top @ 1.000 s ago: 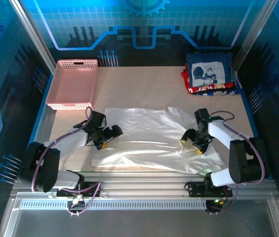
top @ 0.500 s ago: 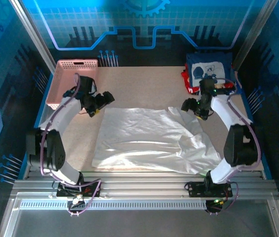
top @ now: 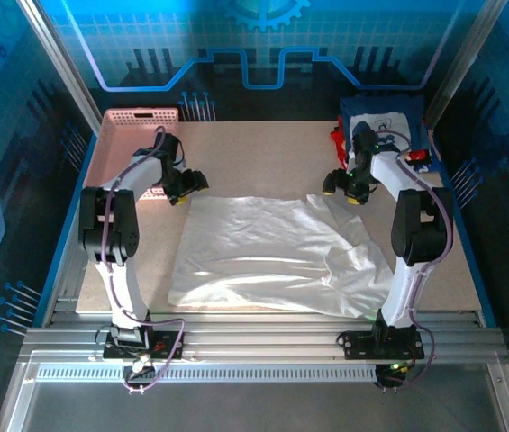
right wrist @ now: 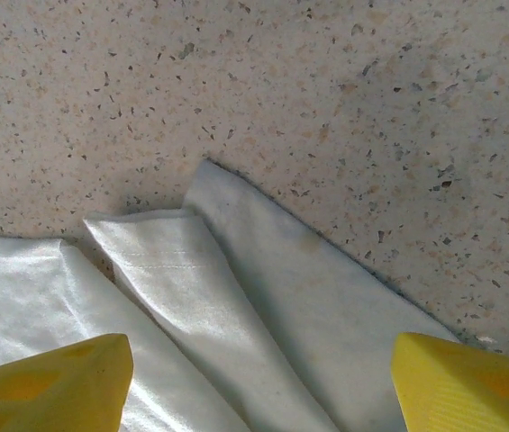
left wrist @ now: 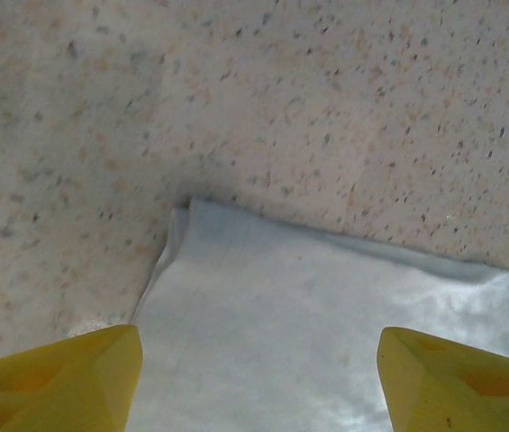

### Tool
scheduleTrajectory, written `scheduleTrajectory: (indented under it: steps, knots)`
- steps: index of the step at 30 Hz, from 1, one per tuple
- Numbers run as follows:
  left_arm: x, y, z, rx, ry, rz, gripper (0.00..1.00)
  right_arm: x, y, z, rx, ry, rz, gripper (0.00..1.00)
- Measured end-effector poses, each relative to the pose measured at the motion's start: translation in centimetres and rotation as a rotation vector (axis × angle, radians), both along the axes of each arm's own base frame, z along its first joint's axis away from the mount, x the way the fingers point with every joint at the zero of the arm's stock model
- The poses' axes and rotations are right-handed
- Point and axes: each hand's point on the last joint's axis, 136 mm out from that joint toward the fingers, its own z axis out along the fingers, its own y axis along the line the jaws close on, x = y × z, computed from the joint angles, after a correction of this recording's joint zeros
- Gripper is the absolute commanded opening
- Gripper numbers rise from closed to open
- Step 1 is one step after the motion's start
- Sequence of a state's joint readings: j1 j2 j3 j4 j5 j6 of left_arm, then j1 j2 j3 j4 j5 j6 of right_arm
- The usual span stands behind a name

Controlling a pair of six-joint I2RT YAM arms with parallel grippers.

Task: Fold and stack the t-shirts

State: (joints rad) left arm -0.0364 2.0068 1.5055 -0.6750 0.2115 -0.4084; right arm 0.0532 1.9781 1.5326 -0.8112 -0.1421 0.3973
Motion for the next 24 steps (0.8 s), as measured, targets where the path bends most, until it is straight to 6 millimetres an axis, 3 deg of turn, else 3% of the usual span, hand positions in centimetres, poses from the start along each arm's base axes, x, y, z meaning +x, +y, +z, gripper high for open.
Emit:
scheduleTrajectory:
  steps: [5, 9, 16, 24]
  knots:
    - [0.7, -0.6, -1.8, 0.0, 0.029, -0.011, 0.6, 0.1, -0.8, -0.7, -0.008, 0.016, 0.002, 0.76]
    - [0.7, -1.6, -3.6, -0.002, 0.059, -0.041, 0.39, 1.6, -1.3, -1.0, -0.011, 0.002, 0.019, 0.74]
    - [0.5, -2.3, -3.7, -0.013, 0.062, -0.066, 0.02, 4.3, -0.5, -1.8, 0.009, -0.025, 0.079, 0.7]
    - [0.2, -2.2, -3.9, -0.023, 0.059, -0.065, 0.0, 3.1, 1.6, -4.2, 0.023, 0.048, 0.16, 0.61]
